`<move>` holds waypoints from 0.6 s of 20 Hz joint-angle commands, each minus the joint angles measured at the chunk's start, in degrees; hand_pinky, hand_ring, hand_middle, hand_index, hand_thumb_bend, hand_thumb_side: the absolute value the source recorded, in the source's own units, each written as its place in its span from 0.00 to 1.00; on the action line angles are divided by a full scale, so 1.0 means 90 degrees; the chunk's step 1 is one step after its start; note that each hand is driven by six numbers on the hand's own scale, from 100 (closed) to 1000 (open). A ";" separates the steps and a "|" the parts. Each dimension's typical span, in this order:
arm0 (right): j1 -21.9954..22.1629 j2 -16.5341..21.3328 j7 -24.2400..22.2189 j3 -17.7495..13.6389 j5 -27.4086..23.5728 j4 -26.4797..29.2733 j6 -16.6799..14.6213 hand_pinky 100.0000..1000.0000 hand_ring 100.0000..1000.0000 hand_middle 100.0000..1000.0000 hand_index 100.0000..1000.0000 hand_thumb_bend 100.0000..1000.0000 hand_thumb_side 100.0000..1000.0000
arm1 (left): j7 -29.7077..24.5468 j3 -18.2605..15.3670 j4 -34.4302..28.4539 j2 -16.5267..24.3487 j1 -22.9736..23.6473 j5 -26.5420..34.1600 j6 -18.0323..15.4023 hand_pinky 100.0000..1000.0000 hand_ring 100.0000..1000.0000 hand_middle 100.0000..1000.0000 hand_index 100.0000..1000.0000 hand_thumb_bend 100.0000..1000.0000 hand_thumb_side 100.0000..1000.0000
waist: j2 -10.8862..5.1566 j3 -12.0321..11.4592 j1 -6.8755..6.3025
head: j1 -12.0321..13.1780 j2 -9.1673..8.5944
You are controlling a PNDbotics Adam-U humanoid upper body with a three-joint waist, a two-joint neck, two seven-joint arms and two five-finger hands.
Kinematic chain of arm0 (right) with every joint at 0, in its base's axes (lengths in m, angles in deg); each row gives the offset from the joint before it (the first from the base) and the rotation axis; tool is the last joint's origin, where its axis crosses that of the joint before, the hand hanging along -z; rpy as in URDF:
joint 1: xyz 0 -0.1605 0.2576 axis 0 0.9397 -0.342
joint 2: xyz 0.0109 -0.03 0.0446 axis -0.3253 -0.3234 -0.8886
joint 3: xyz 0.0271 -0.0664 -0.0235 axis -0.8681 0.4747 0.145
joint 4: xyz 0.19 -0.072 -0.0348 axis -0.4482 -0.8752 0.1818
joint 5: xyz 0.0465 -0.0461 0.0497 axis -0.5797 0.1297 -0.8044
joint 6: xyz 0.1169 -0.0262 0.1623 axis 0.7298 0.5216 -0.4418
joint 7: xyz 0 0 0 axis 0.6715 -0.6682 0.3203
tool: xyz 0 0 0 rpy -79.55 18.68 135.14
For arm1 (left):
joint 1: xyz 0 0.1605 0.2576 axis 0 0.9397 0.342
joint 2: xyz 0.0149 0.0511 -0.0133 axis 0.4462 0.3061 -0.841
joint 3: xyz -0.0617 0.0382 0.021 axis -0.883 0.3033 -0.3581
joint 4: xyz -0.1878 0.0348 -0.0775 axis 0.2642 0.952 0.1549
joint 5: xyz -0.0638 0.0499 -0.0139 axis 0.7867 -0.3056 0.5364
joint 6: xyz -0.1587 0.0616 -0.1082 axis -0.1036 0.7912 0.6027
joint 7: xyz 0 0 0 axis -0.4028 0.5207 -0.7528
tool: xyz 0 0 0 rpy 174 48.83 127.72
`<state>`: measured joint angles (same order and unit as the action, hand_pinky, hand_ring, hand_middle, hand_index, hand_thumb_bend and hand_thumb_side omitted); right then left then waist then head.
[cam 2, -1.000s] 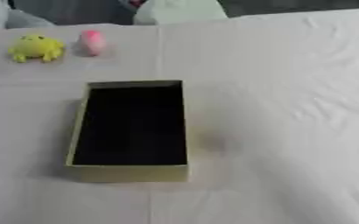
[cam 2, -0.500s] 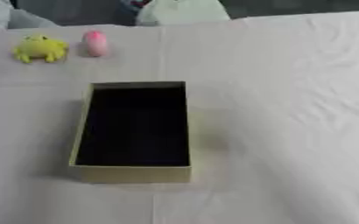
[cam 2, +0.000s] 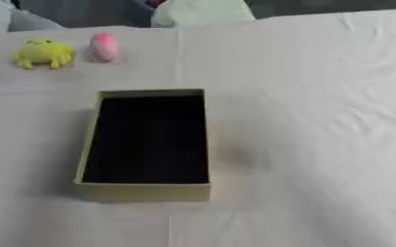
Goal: Pick up objects on the table and place them in the box.
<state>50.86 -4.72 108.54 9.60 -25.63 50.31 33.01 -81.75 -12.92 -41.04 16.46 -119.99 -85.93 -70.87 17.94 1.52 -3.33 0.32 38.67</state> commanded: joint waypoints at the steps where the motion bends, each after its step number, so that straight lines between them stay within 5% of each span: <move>1: -0.0049 0.0203 -0.0011 -0.0022 -0.0011 0.0101 0.0000 0.76 0.71 0.65 0.78 0.06 1.00 | -0.0055 -0.0123 0.0016 0.0114 -0.0144 -0.0002 0.0060 0.93 0.92 0.88 1.00 0.55 0.05 | -0.0099 0.0020 -0.0002 | 0.0064 -0.0031; 12: -0.0056 0.0211 -0.0016 -0.0010 -0.0002 0.0101 0.0007 0.76 0.71 0.65 0.78 0.06 1.00 | 0.0023 -0.0146 0.0076 -0.0028 -0.0273 0.0114 0.0097 0.93 0.93 0.88 1.00 0.53 0.03 | -0.0004 0.0157 -0.0071 | 0.0116 -0.0004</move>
<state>50.87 -4.72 108.44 9.88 -25.63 50.31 33.10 -81.79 -13.62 -39.98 14.77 -121.16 -85.28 -70.02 18.91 2.92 -4.12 1.29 38.70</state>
